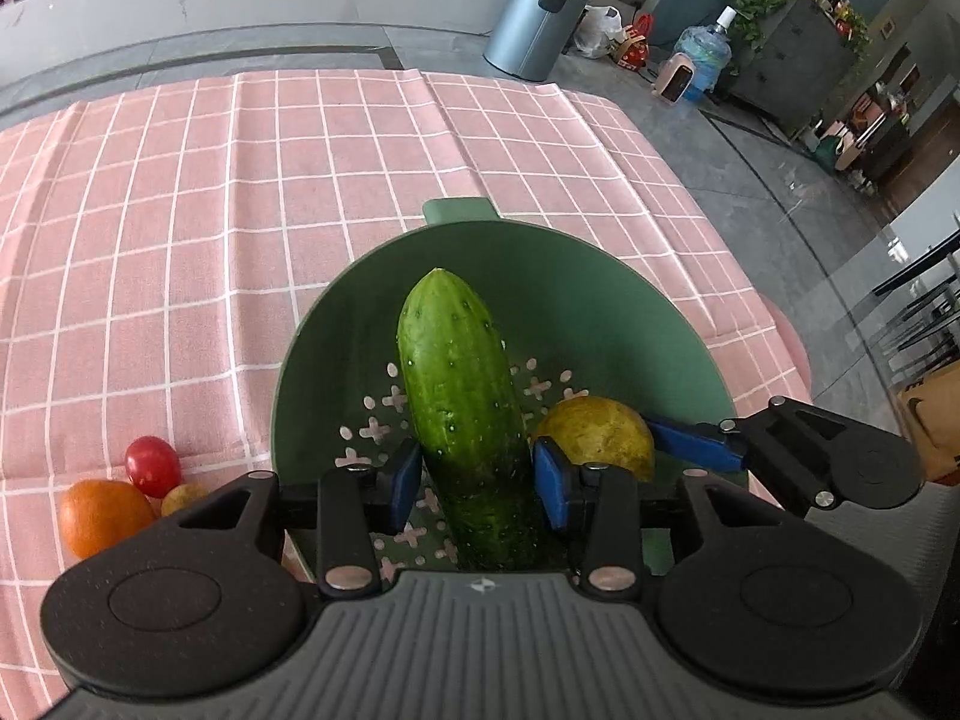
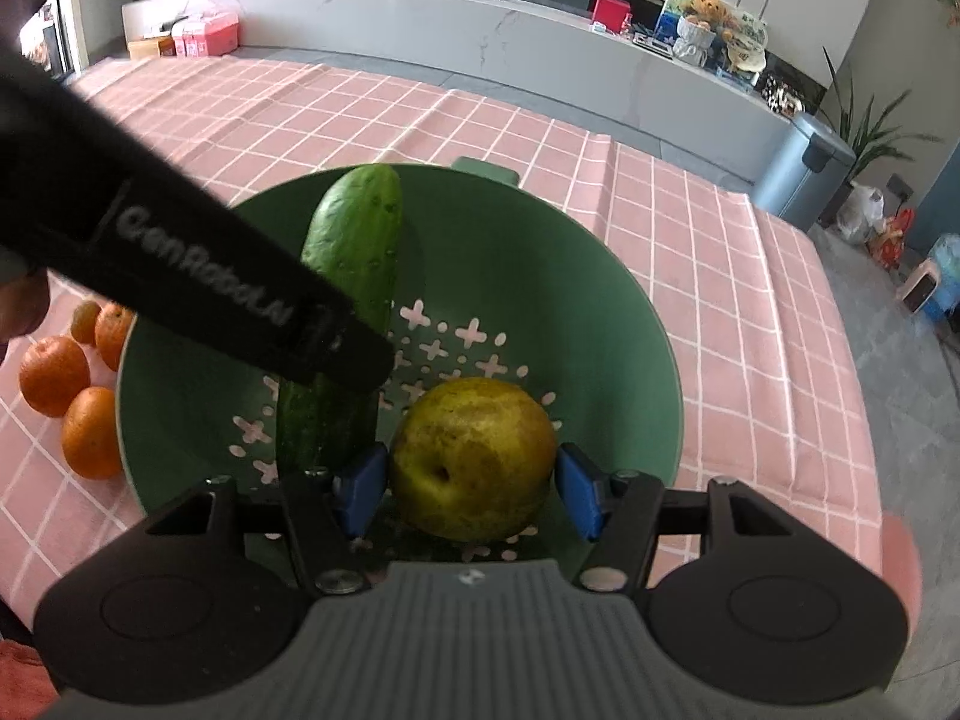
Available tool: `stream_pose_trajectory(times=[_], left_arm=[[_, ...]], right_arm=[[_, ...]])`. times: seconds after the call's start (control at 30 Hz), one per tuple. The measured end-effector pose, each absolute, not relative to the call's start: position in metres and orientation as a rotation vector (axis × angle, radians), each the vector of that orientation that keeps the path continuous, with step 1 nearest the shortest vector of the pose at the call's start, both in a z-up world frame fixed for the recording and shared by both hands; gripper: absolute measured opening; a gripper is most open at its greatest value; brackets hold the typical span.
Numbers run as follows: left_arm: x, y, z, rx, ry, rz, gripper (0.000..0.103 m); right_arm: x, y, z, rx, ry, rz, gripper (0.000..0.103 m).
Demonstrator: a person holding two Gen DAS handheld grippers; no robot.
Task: Organize fruits
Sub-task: 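Open the left gripper over the colander while the right gripper releases the pear, then move both grippers back toward the oranges on the cloth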
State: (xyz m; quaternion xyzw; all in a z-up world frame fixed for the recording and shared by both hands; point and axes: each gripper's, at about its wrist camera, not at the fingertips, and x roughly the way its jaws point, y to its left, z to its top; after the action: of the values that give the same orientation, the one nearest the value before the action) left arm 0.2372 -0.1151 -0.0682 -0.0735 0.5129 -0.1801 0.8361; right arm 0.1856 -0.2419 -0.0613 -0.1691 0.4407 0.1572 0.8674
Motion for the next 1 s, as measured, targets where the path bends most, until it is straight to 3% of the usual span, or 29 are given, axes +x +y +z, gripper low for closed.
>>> stream_pose_trajectory(times=[0.07,0.13,0.17,0.23,0.27,0.63,1.0], left_arm=[[0.238,-0.117,-0.068,-0.145,1.080,-0.374,0.048],[0.236,-0.117,-0.067,-0.127,1.064,-0.367,0.057],[0.232,-0.116,-0.065,-0.128,1.052,-0.373,0.062],[0.228,-0.112,-0.060,-0.141,1.035,-0.388,0.066],[0.226,-0.111,-0.058,-0.147,1.025,-0.391,0.066],[0.160,-0.081,0.002,-0.005,0.832,-0.403,0.066],[0.112,-0.023,0.011,0.064,0.874,-0.365,0.061]], right_arm=[[0.186,-0.243,-0.061,-0.347,0.927,0.326,0.058],[0.185,-0.241,-0.060,-0.356,0.931,0.322,0.060],[0.183,-0.241,-0.058,-0.364,0.918,0.313,0.063],[0.181,-0.239,-0.052,-0.381,0.888,0.298,0.079],[0.178,-0.239,-0.048,-0.390,0.876,0.290,0.080],[0.132,-0.234,-0.008,-0.267,0.733,0.187,0.079],[0.078,-0.189,-0.011,-0.033,0.739,0.255,0.061]])
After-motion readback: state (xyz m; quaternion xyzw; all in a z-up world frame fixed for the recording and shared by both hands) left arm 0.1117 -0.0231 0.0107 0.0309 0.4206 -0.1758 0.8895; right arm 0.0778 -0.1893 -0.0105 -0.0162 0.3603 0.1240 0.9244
